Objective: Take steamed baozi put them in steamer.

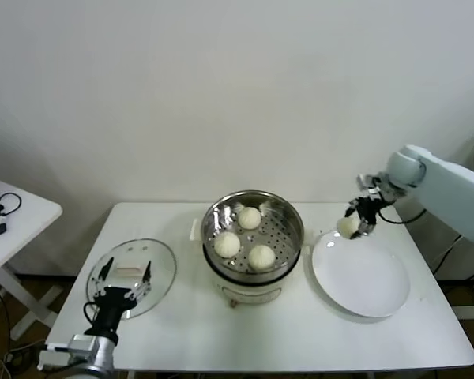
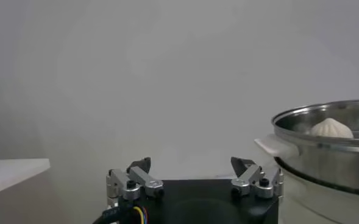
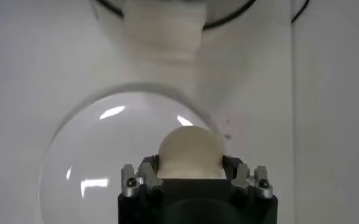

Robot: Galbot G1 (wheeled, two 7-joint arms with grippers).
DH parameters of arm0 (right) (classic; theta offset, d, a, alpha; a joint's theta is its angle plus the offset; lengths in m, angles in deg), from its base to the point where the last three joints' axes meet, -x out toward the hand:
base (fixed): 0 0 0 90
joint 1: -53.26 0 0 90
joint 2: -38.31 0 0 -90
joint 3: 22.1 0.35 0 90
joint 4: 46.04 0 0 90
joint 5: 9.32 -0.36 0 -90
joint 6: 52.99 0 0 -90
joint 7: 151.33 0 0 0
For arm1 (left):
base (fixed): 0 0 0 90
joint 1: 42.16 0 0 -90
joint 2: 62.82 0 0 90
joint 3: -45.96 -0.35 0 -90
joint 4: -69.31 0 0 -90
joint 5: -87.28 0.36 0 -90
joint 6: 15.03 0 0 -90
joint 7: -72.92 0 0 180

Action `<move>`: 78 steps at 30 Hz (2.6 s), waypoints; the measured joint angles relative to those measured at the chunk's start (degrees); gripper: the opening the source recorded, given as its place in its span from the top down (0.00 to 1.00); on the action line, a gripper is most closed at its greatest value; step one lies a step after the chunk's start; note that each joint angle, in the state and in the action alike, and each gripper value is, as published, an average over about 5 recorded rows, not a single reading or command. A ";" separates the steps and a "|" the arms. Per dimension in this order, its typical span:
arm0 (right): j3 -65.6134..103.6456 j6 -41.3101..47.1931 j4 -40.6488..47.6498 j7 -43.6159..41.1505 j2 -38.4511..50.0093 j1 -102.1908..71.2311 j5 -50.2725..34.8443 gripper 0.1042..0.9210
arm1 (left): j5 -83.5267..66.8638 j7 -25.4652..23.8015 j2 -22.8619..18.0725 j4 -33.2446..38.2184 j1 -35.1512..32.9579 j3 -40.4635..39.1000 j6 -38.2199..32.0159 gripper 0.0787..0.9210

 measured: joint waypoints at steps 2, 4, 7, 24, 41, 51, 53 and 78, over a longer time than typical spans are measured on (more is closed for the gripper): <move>-3.38 0.42 -0.66 0.00 -1.26 3.70 -3.29 0.30 | 0.09 -0.01 -0.03 0.27 -0.06 -0.02 0.07 0.12; -6.78 0.76 -1.15 0.00 -2.67 7.24 -6.55 0.30 | 0.14 -0.01 -0.06 0.60 -0.25 0.11 0.12 0.12; -11.53 1.30 -1.79 0.06 -5.01 11.94 -11.27 0.29 | 0.12 0.00 -0.10 1.09 -0.65 0.46 0.09 0.12; -22.16 4.18 -2.60 2.21 -18.43 19.20 -23.82 0.30 | -0.26 0.00 0.29 2.32 -3.27 3.06 -0.48 0.12; -22.14 4.72 2.18 3.57 -23.07 11.26 -20.56 0.29 | -1.80 -0.11 0.85 1.93 -3.82 4.28 -0.85 0.12; -21.82 4.77 3.50 3.72 -23.72 8.64 -19.33 0.29 | -1.87 -0.10 0.79 1.45 -3.45 4.13 -0.85 0.12; -21.79 4.77 3.54 3.73 -23.67 8.45 -19.13 0.29 | -1.88 -0.10 0.79 1.42 -3.35 4.07 -0.82 0.12; -20.45 4.06 1.86 2.74 -22.63 9.78 -20.62 0.12 | -1.09 0.15 0.55 1.46 -2.57 2.81 -0.41 0.12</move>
